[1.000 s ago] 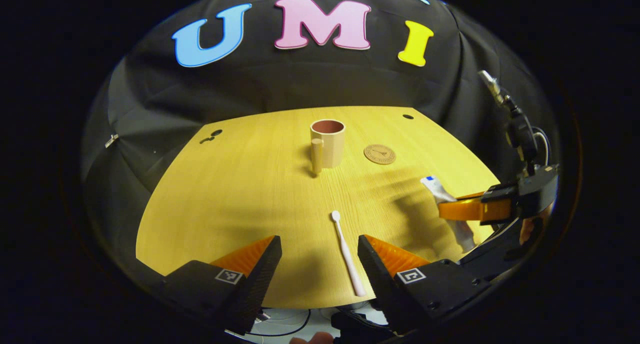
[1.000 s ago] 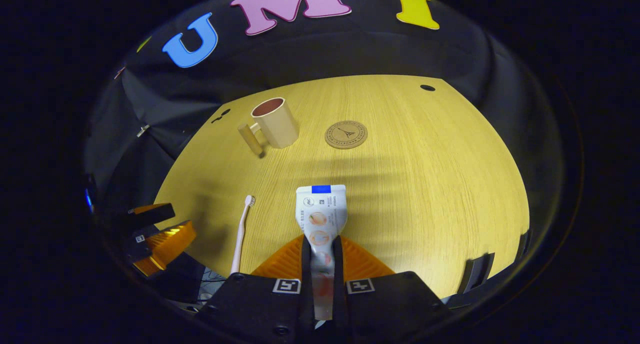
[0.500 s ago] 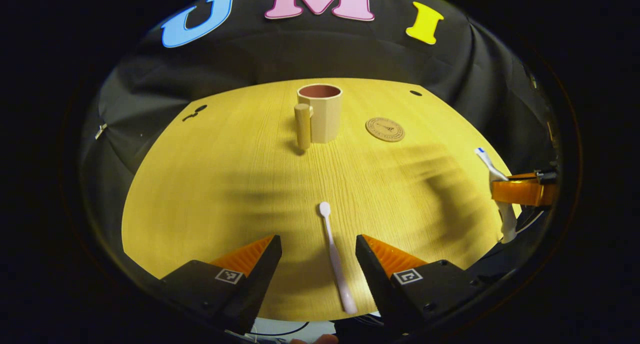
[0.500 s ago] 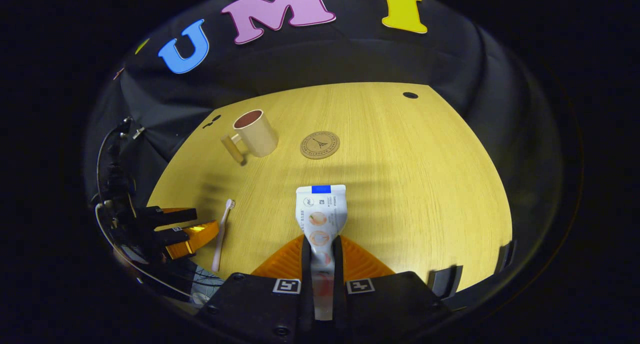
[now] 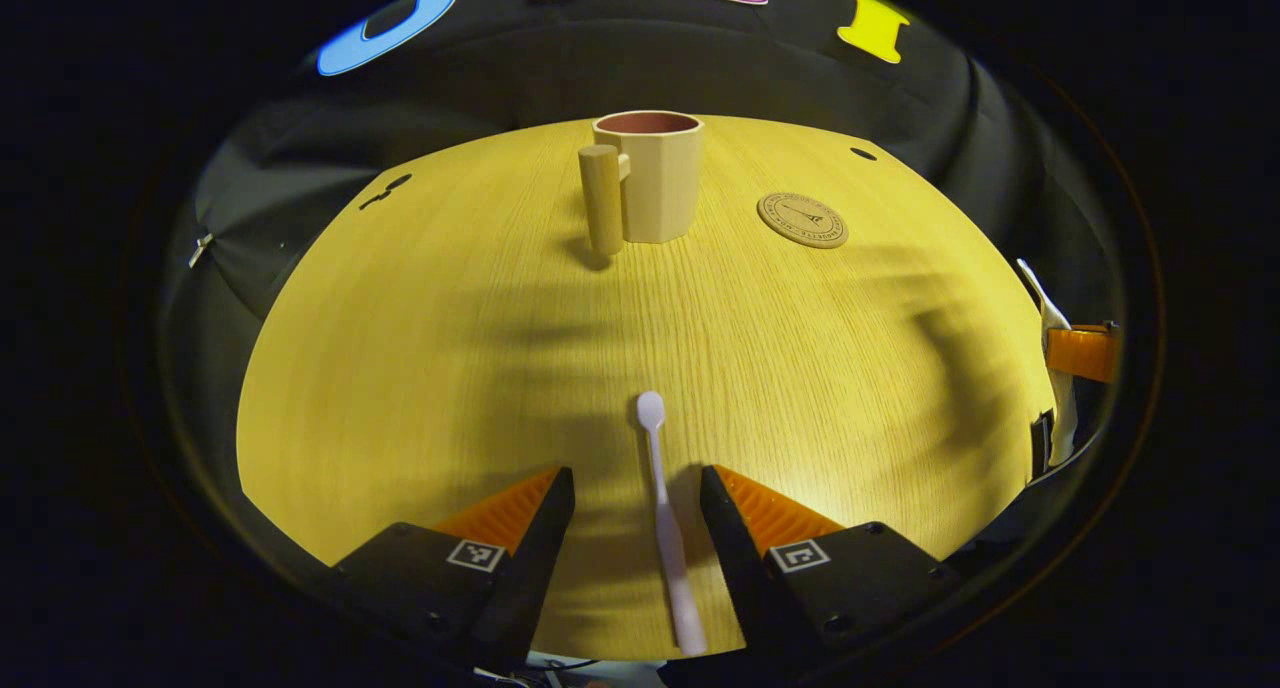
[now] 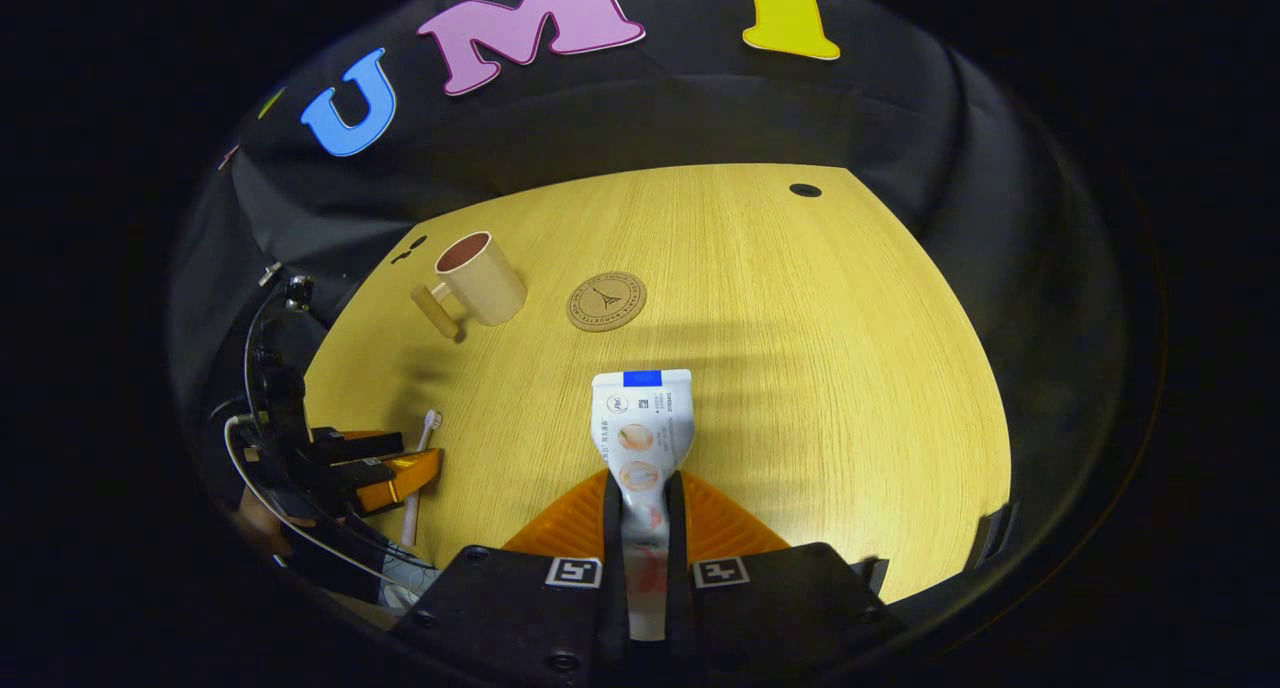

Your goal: Put the toothbrush and toothpaste on the desktop into the cup, then pick up the cup and place it on the coaster on the desktop.

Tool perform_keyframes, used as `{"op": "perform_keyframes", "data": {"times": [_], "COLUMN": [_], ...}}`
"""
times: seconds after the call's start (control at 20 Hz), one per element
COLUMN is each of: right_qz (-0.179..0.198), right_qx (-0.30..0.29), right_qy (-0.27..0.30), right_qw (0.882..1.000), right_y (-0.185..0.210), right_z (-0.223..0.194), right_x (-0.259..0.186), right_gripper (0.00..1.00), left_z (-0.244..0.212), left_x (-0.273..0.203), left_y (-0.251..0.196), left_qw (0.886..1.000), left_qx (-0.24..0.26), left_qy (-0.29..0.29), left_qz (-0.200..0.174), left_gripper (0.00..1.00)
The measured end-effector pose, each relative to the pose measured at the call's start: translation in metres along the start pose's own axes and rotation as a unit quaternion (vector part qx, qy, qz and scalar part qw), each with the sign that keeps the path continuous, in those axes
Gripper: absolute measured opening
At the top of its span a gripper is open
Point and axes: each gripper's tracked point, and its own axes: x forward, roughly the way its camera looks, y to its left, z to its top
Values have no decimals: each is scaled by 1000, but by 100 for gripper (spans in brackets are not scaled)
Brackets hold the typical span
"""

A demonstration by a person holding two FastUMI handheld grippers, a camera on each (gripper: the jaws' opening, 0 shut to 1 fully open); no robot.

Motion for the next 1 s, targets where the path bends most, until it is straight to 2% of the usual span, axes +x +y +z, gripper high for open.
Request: {"op": "perform_keyframes", "data": {"times": [0.4, 0.45, 0.5, 0.55, 0.65, 0.7, 0.75, 0.8, 1.0], "right_qz": [19, 23, 27, 30, 34, 35, 35, 35, 32], "right_qx": [7, 8, 9, 10, 11, 12, 13, 14, 22], "right_qy": [1, 0, -1, -3, -8, -10, -12, -15, -28], "right_qw": [1000, 1000, 1000, 999, 999, 999, 999, 999, 999], "right_y": [2, 4, 6, 8, 12, 14, 17, 19, 24], "right_z": [8, 10, 12, 14, 19, 19, 20, 21, 23], "right_x": [8, 8, 9, 10, 11, 10, 10, 8, 1], "right_gripper": [18, 18, 18, 18, 18, 18, 18, 18, 18], "left_z": [1, 2, 2, 2, 4, 5, 5, 6, 8], "left_x": [6, 6, 8, 8, 7, 8, 7, 8, 9], "left_y": [-7, -9, -10, -11, -15, -15, -15, -15, -15], "left_qw": [1000, 1000, 1000, 1000, 1000, 1000, 1000, 1000, 999], "left_qx": [-15, -12, -12, -11, -7, -5, -6, -5, 2], "left_qy": [9, 4, 2, -1, -2, 1, 2, 4, 12], "left_qz": [-3, -4, -6, -6, -15, -16, -18, -21, -39], "left_gripper": [71, 60, 58, 51, 33, 28, 15, 9, 6]}}
